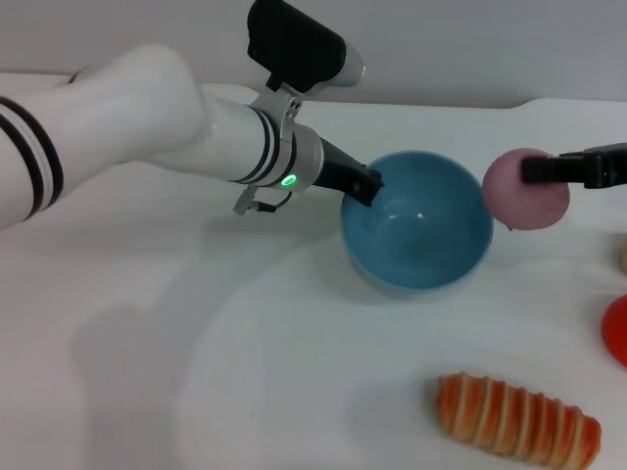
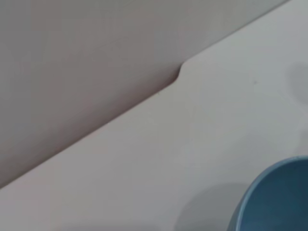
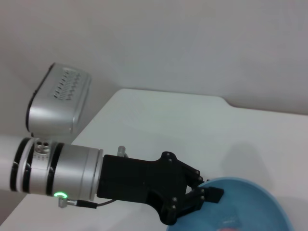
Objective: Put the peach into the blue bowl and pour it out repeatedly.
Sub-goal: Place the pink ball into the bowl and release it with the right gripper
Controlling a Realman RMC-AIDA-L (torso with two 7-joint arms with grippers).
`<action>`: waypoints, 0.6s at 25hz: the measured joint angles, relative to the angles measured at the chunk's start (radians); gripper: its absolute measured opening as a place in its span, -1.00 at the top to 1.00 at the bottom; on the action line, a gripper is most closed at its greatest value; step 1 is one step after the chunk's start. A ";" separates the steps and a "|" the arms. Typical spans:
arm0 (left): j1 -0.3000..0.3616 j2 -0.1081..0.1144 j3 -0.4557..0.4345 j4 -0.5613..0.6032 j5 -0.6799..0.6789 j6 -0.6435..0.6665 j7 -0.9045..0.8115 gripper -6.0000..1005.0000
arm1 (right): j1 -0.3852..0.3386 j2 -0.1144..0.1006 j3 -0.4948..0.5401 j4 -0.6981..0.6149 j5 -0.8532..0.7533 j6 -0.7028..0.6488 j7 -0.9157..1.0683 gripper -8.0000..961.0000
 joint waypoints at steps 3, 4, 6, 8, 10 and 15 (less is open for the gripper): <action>0.004 -0.001 0.000 0.027 0.027 0.014 -0.023 0.99 | 0.004 0.005 -0.009 0.050 -0.001 0.031 -0.011 0.84; 0.005 -0.002 0.001 0.038 0.029 0.018 -0.026 0.99 | 0.007 0.006 -0.014 0.077 0.000 0.043 -0.023 0.83; 0.007 -0.003 0.004 0.047 0.029 0.022 -0.026 0.99 | 0.019 0.007 -0.022 0.132 0.002 0.065 -0.045 0.82; 0.004 -0.006 0.021 0.064 0.028 0.034 -0.028 0.99 | 0.030 0.007 -0.029 0.180 0.005 0.090 -0.064 0.81; 0.000 -0.008 0.034 0.068 0.028 0.036 -0.035 0.99 | 0.036 0.008 -0.032 0.214 0.006 0.123 -0.077 0.79; 0.003 -0.010 0.058 0.081 0.027 0.034 -0.058 0.99 | 0.039 0.013 -0.032 0.277 0.058 0.176 -0.193 0.76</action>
